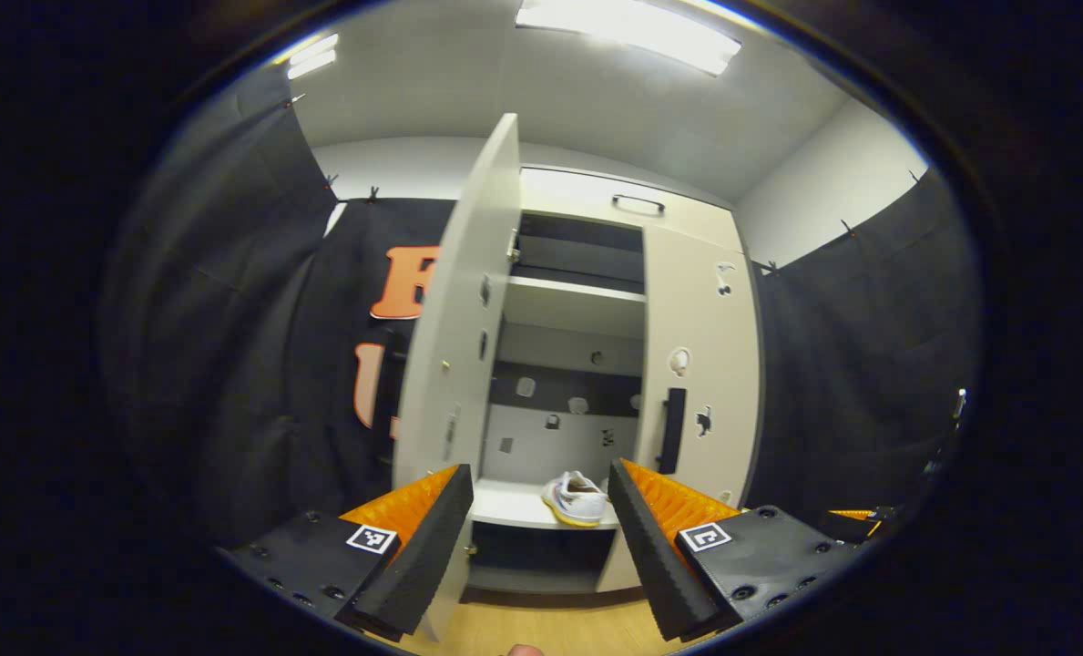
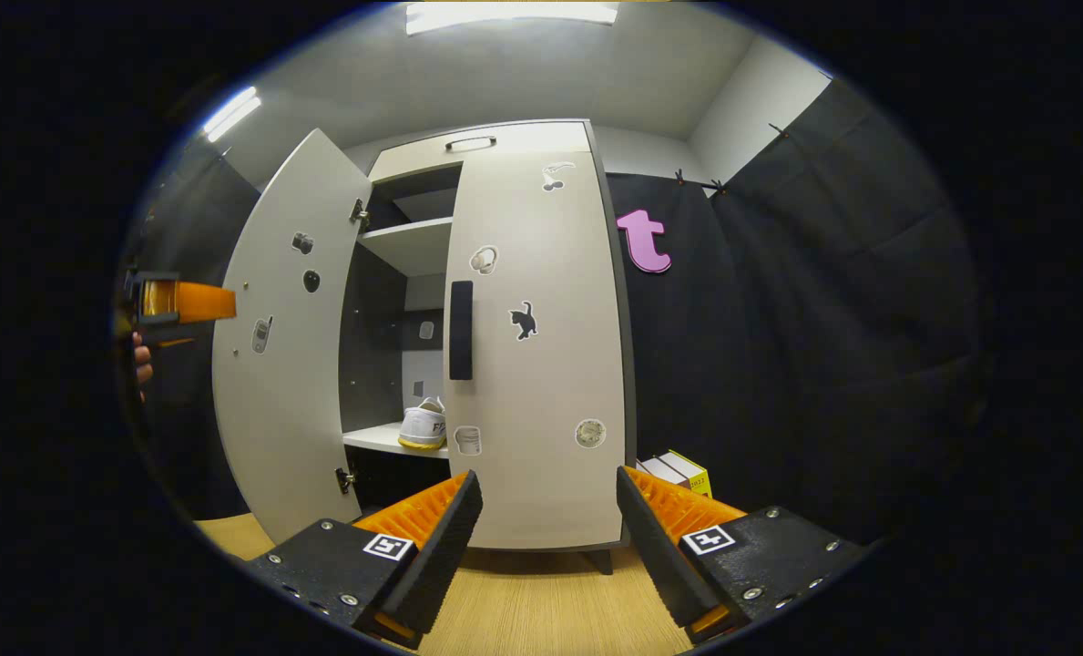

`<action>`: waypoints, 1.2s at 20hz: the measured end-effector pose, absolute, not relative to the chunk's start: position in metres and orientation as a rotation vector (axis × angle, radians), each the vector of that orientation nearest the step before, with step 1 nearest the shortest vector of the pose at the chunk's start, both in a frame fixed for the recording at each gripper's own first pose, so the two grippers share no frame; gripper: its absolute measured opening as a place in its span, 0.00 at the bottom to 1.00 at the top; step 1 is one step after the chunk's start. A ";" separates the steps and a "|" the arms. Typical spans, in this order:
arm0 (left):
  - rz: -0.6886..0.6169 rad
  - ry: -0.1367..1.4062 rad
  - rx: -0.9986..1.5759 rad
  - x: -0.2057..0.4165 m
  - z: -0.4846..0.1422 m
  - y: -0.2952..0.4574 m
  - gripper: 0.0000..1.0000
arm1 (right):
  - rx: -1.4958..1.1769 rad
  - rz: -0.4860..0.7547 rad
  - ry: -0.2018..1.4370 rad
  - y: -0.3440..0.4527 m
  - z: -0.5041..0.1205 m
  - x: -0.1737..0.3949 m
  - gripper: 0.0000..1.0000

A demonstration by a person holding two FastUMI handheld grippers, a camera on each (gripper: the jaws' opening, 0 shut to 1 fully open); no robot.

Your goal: Grab one shoe with the right hand and put it into the shoe cabinet, grab the other shoe with the left hand and put it into the shoe cabinet; then close the right door with the right hand and the left door with the left hand.

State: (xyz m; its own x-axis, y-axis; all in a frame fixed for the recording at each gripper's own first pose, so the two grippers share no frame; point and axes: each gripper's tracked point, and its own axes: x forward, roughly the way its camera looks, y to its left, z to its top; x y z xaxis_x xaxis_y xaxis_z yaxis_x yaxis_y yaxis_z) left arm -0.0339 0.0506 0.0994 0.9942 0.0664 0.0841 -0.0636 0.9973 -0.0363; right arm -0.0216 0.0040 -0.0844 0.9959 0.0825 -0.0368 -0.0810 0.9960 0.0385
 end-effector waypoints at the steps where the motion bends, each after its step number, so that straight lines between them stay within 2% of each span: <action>1: 0.148 -0.089 -0.006 -0.034 0.111 0.086 0.94 | 0.034 0.094 0.038 0.009 -0.084 -0.024 0.92; 2: 0.225 -0.091 0.020 -0.033 0.119 0.118 1.00 | 0.031 0.103 0.036 0.012 -0.083 -0.025 0.92; 3: 0.281 -0.090 0.037 -0.031 0.123 0.142 0.96 | 0.027 0.113 0.036 0.015 -0.083 -0.025 0.92; 4: 0.313 -0.075 0.038 -0.024 0.120 0.159 0.96 | 0.023 0.122 0.037 0.017 -0.083 -0.026 0.92; 7: 0.339 -0.049 0.006 0.005 0.098 0.183 0.96 | 0.029 0.142 0.038 0.021 -0.081 -0.029 0.92; 8: 0.339 -0.052 -0.004 0.011 0.094 0.187 0.99 | 0.030 0.143 0.041 0.022 -0.082 -0.030 0.92; 11: 0.380 -0.024 -0.012 0.022 0.076 0.207 0.96 | 0.026 0.130 0.059 0.017 -0.086 -0.029 0.92; 12: 0.376 -0.023 -0.013 0.027 0.073 0.205 0.94 | 0.023 0.123 0.062 0.015 -0.086 -0.029 0.92; 16: 0.386 -0.009 0.009 0.036 0.060 0.199 0.99 | 0.013 0.102 0.069 0.006 -0.085 -0.029 0.92; 17: 0.385 -0.007 0.016 0.033 0.061 0.195 0.96 | 0.018 0.101 0.070 0.005 -0.085 -0.030 0.92; 20: 0.348 0.025 0.017 0.038 0.059 0.181 0.95 | 0.037 0.110 0.077 0.008 -0.087 -0.028 0.92; 21: 0.328 0.026 0.018 0.037 0.061 0.174 0.99 | 0.042 0.115 0.079 0.009 -0.087 -0.027 0.92; 22: 0.306 0.030 0.012 0.036 0.060 0.167 0.95 | 0.045 0.121 0.077 0.011 -0.087 -0.026 0.92; 23: 0.282 0.035 0.000 0.035 0.057 0.158 0.99 | 0.044 0.125 0.076 0.013 -0.086 -0.025 0.92; 24: 0.254 0.037 -0.018 0.035 0.056 0.149 0.90 | 0.041 0.127 0.074 0.014 -0.086 -0.025 0.92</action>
State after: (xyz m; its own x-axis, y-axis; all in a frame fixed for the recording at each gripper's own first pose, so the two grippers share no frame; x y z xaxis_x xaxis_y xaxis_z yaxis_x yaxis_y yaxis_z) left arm 0.0347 0.1486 0.0557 0.9673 0.2506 -0.0392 -0.2513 0.9678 -0.0135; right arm -0.0253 0.0138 -0.0859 0.9892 0.1285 -0.0710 -0.1255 0.9911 0.0456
